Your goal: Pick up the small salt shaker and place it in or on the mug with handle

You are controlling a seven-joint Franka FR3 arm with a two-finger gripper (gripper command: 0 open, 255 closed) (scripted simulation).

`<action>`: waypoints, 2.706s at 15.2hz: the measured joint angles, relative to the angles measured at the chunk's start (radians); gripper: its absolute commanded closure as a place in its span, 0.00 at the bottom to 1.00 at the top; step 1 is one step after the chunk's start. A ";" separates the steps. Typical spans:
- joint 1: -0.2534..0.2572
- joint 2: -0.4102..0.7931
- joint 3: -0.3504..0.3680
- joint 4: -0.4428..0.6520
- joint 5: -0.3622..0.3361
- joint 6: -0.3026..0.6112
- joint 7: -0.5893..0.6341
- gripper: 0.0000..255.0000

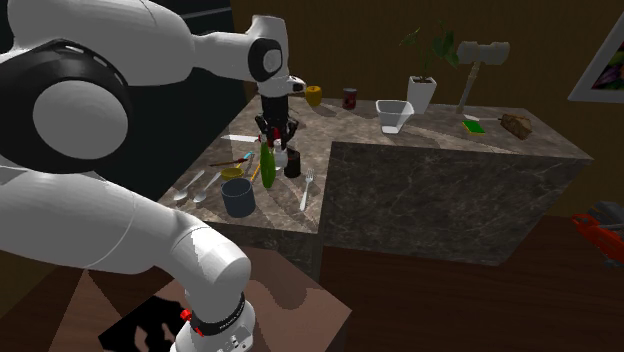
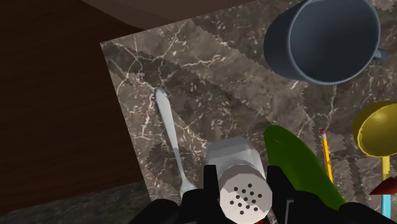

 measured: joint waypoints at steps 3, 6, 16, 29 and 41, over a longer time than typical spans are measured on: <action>-0.001 -0.005 -0.004 0.039 -0.002 -0.044 0.001 1.00; 0.009 -0.034 0.006 0.046 0.008 -0.078 0.019 1.00; 0.105 -0.215 0.123 0.037 0.116 -0.227 0.198 1.00; 0.144 -0.273 0.186 -0.116 0.177 -0.126 0.238 1.00; 0.157 -0.270 0.224 -0.252 0.211 0.014 0.230 1.00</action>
